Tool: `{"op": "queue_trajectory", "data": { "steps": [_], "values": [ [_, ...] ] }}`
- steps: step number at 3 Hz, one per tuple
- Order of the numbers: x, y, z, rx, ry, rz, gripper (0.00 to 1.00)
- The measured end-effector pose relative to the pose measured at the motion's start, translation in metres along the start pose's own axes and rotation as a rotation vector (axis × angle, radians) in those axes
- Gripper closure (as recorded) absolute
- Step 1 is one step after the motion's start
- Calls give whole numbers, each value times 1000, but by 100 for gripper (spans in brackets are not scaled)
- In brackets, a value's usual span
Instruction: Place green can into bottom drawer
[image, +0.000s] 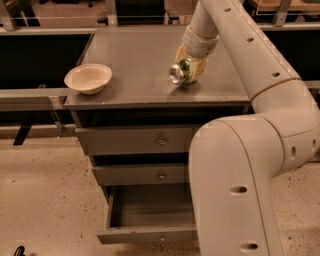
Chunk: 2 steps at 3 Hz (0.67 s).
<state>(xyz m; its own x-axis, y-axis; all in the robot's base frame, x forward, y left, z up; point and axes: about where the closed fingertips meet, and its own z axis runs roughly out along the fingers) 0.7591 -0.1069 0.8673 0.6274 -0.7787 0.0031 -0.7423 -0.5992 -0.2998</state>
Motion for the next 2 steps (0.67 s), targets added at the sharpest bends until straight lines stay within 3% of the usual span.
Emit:
{"op": "queue_trajectory", "data": {
  "steps": [1,2],
  "values": [
    [4,24,-29,40,-9,199,100],
    [-8,49,-56,86,-24,378,100]
  ]
}}
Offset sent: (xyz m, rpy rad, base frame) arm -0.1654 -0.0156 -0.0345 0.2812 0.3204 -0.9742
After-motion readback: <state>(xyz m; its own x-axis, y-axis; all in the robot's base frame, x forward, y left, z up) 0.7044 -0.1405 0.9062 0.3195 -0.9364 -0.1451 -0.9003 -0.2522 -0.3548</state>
